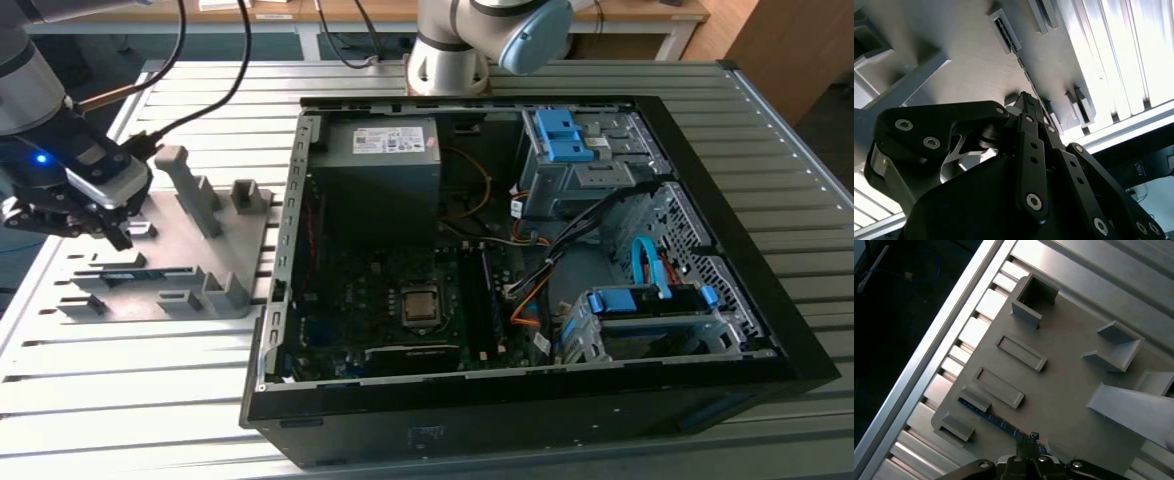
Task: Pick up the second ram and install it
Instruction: 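Pick up the second ram and move it above second insertion slot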
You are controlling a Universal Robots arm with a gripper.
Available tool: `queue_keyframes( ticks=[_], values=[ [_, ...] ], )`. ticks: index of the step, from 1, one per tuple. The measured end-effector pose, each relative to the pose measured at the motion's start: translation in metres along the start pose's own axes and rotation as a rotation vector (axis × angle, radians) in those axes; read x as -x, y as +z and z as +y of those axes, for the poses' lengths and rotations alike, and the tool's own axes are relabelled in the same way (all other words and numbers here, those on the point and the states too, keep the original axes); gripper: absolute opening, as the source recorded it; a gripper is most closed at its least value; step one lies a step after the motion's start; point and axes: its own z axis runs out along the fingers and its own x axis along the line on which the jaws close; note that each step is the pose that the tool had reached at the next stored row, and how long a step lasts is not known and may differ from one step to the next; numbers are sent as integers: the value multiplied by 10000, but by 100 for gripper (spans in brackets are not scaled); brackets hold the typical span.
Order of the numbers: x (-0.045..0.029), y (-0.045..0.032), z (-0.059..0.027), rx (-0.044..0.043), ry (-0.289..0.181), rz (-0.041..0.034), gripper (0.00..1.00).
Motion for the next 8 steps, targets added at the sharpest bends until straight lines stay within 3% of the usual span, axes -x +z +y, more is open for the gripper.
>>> queue_keyframes(
  ticks=[8],
  values=[
    [0,0,0,-19,-648,12,10]
  ],
)
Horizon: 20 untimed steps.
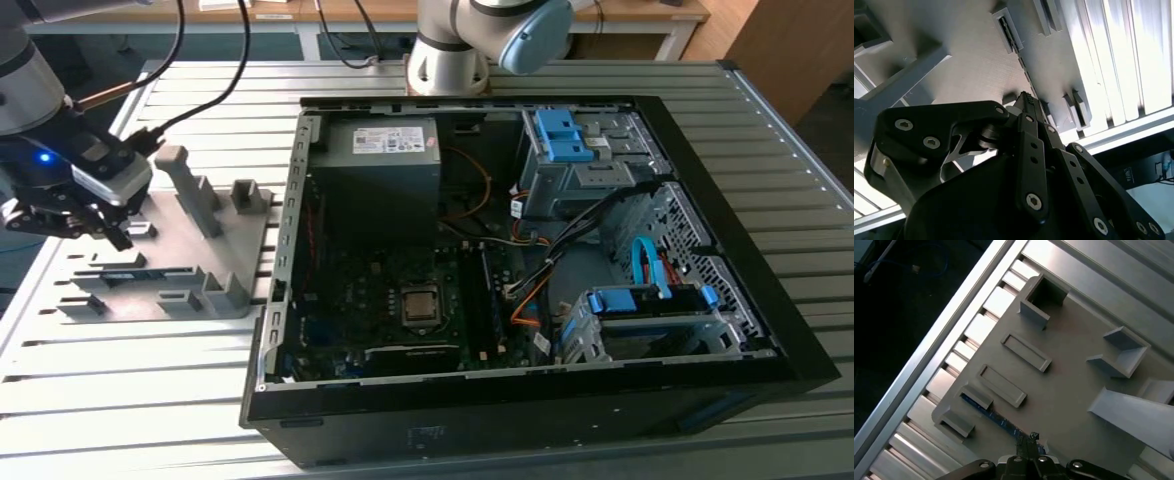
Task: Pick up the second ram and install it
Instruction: 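Pick up the second ram and move it above second insertion slot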
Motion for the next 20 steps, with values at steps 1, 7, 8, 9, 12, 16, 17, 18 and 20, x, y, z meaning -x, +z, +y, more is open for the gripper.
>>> queue_keyframes(
  ticks=[1,7,8,9,12,16,17,18,20],
  values=[
    [0,0,0,-2,-79,1,10],
    [0,0,0,-16,-569,10,10],
    [0,0,0,-18,-648,12,10],
    [0,0,0,-20,-725,14,10],
    [0,0,0,-27,-968,18,10],
    [0,0,0,-36,-1280,24,10],
    [0,0,0,-38,-1355,25,10],
    [0,0,0,-40,-1429,26,10],
    [0,0,0,-44,-1580,29,10]
  ],
)
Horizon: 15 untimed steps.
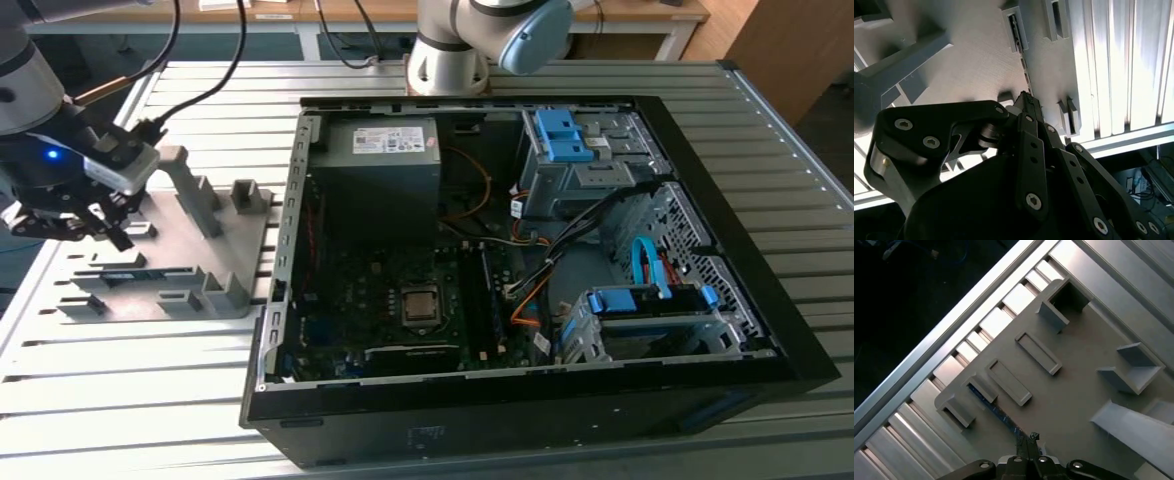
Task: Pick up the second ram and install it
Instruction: 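Pick up the second ram and move it above second insertion slot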
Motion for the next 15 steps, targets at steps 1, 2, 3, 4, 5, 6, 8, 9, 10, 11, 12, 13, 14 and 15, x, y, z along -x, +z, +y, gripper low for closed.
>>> queue_keyframes(
  ticks=[1,2,3,4,5,6,8,9,10,11,12,13,14,15],
  values=[
    [0,0,0,-2,-75,2,10],
    [0,0,0,-4,-149,4,10],
    [0,0,0,-7,-225,5,10],
    [0,0,0,-9,-307,7,10],
    [0,0,0,-11,-380,8,10],
    [0,0,0,-13,-454,9,10],
    [0,0,0,-17,-602,12,10],
    [0,0,0,-19,-675,13,10],
    [0,0,0,-21,-748,15,10],
    [0,0,0,-23,-826,16,10],
    [0,0,0,-26,-901,17,10],
    [0,0,0,-28,-972,19,10],
    [0,0,0,-30,-1045,20,10],
    [0,0,0,-32,-1118,22,10]
  ],
)
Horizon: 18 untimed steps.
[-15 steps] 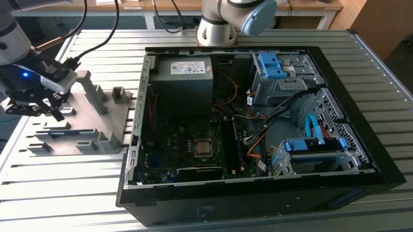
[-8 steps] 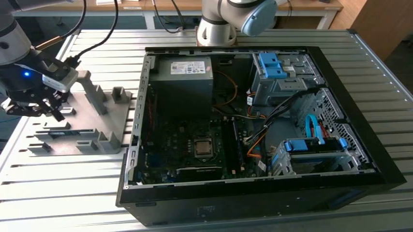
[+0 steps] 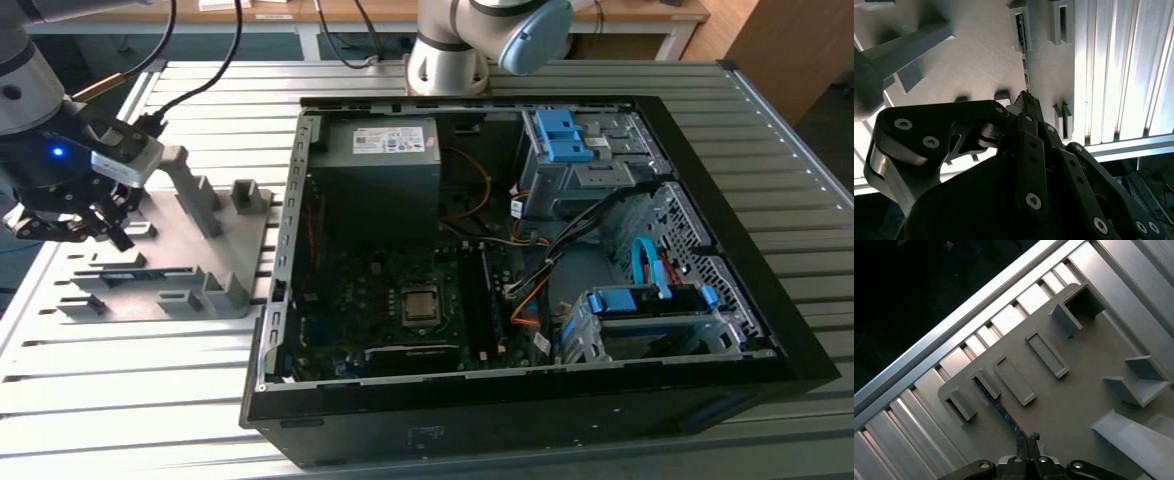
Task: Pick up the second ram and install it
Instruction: 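Pick up the second ram and move it above second insertion slot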
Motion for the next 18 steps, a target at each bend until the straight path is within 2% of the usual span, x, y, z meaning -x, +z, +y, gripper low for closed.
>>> queue_keyframes(
  ticks=[18],
  values=[
    [0,0,0,-34,-1196,22,10]
  ],
)
